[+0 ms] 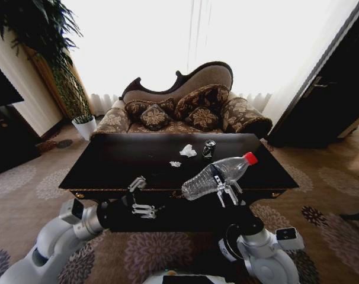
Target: Move to the front of the table and place the trash on the table into the trash bin.
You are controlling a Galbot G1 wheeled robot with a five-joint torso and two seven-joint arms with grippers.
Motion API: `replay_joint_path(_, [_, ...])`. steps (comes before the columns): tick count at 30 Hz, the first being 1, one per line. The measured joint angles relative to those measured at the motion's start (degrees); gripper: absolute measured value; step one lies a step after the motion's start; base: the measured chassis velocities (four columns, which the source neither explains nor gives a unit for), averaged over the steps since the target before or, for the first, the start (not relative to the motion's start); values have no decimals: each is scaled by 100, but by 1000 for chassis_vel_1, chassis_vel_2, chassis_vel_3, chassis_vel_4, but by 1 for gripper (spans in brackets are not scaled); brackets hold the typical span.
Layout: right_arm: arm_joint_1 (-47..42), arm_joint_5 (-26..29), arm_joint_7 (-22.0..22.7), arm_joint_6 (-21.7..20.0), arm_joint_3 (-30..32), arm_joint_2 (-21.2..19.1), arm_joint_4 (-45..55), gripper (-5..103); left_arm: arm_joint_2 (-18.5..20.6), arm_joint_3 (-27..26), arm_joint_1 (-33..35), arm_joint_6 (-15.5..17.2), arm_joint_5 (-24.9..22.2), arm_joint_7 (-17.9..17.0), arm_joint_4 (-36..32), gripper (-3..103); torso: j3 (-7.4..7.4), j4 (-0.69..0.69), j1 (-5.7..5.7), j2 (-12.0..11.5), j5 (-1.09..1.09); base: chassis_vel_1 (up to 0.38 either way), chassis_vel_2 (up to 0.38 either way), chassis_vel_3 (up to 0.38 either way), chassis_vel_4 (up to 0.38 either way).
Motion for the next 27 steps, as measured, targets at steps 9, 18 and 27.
replay_joint_path(9, [-311, -574, -552, 224, 684, -196, -236, 25, -785, -1520, 50, 331, -783, -1665, 150, 100, 0, 3, 0, 0, 0, 0, 0, 0, 0])
replay_joint_path(18, [-619, -1377, -1264, 962, 1531, 115, -843, 25, -1122, -1422, -79, 356, -604, -1678, 310, 100, 0, 0, -1, 0, -1, 0, 0, 0, 0])
replay_joint_path(27, [-240, -2664, -1484, 1739, 1386, 162, -2795, 25, -1017, -1765, -263, 397, -943, -1759, 480, 100, 0, -1, 0, 0, 0, 0, 0, 0, 0])
